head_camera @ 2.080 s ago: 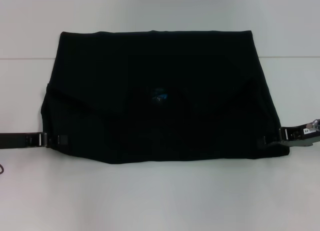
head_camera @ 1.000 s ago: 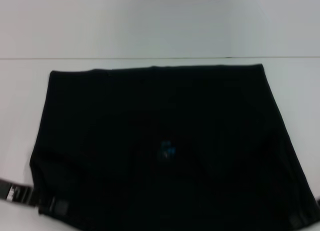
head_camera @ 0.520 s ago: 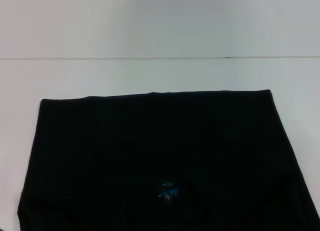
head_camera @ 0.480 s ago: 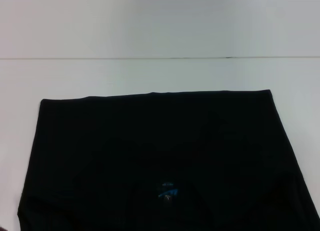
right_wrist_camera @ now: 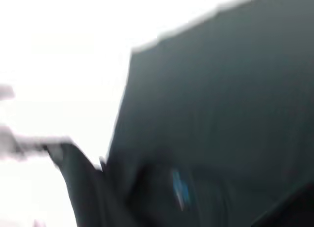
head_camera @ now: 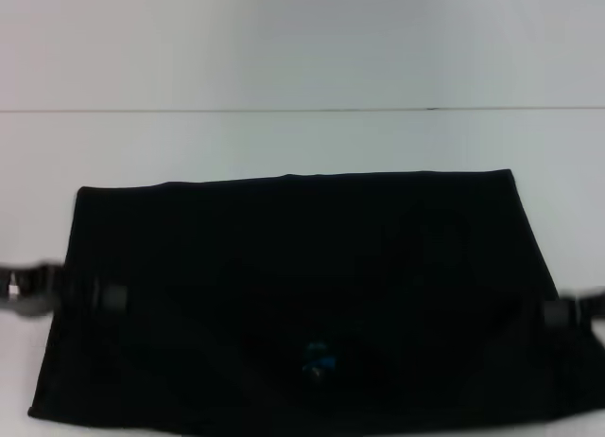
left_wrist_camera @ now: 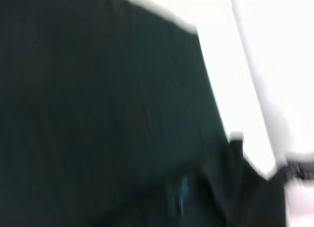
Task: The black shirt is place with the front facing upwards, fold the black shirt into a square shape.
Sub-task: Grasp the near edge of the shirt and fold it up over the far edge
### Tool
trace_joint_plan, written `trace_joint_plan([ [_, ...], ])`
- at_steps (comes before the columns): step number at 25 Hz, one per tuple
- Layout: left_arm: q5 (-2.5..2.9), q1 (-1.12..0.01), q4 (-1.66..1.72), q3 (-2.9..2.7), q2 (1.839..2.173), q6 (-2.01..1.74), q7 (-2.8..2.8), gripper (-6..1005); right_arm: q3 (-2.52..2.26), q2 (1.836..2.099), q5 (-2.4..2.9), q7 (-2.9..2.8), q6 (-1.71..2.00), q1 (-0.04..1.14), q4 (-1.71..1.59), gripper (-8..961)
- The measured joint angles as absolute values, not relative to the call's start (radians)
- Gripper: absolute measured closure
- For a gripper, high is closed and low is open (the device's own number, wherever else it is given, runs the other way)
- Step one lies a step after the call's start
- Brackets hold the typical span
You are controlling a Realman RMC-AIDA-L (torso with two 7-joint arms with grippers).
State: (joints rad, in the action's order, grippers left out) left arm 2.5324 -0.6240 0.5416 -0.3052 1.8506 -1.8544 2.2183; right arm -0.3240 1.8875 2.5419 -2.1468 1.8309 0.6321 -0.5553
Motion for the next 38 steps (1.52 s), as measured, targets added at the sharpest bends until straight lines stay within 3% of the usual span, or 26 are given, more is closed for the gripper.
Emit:
trace_joint_plan([
  [4, 2.521, -0.630, 0.534, -0.183, 1.857, -1.715, 2.249, 966, -0.236, 1.883, 2.384, -2.211, 1.735, 0.624, -0.514, 898],
  [7, 2.469, -0.630, 0.485, -0.144, 1.867, -1.589, 2.247, 965, -0.223, 1.894, 2.272, -2.214, 1.609, 0.621, -0.437, 897],
  [13, 2.357, -0.618, 0.441, -0.140, 1.910, -1.411, 2.211, 965, -0.223, 1.973, 2.211, -2.164, 1.365, 0.636, -0.372, 894],
  [16, 2.318, -0.618, 0.439, -0.141, 1.931, -1.357, 2.192, 965, -0.223, 1.992, 2.186, -2.138, 1.298, 0.644, -0.373, 893],
  [29, 2.259, -0.664, 0.437, -0.145, 1.956, -1.233, 2.166, 966, -0.228, 1.986, 2.108, -2.098, 1.255, 0.674, -0.385, 888],
  [38, 2.228, -0.708, 0.437, -0.147, 2.017, -1.050, 2.085, 966, -0.245, 2.008, 2.108, -2.035, 1.102, 0.714, -0.375, 885],
])
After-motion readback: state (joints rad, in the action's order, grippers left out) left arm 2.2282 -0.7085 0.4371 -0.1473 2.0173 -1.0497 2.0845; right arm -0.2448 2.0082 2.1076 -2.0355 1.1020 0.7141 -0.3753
